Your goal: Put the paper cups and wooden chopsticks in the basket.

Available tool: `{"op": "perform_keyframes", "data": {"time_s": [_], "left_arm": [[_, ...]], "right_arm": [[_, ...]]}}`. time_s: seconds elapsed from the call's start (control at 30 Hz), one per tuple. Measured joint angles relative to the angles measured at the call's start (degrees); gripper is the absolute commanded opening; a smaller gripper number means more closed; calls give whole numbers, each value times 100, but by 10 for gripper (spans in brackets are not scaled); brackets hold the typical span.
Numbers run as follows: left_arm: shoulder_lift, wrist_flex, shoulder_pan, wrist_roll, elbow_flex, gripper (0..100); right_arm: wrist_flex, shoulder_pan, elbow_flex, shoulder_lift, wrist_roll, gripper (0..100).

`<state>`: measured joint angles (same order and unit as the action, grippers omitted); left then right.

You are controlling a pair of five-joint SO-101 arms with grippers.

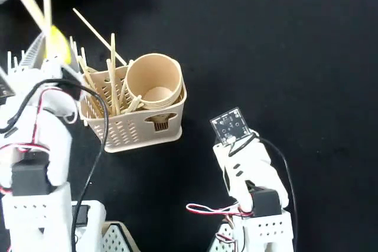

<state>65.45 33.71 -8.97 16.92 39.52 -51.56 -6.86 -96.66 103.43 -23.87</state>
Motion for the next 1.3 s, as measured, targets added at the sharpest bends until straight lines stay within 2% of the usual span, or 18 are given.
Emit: {"op": "perform_keyframes", "data": {"time_s": [0.23, 0.5, 0.73, 0.93, 1.13, 1.3], "left_arm": [[0, -738, 237, 255, 958, 29], [0, -774, 237, 325, 1521, 29], [35, -888, 237, 774, 1697, 28], [26, -1855, 281, 932, 2066, 28], [62, -2303, 589, 932, 2418, 34], [53, -2444, 615, 905, 2734, 116]], "right_arm": [[0, 0, 0, 0, 0, 12], [0, 0, 0, 0, -70, 12], [0, 0, 0, 0, -105, 12], [0, 0, 0, 0, -114, 12], [0, 0, 0, 0, -114, 12], [0, 0, 0, 0, -114, 12]]}}
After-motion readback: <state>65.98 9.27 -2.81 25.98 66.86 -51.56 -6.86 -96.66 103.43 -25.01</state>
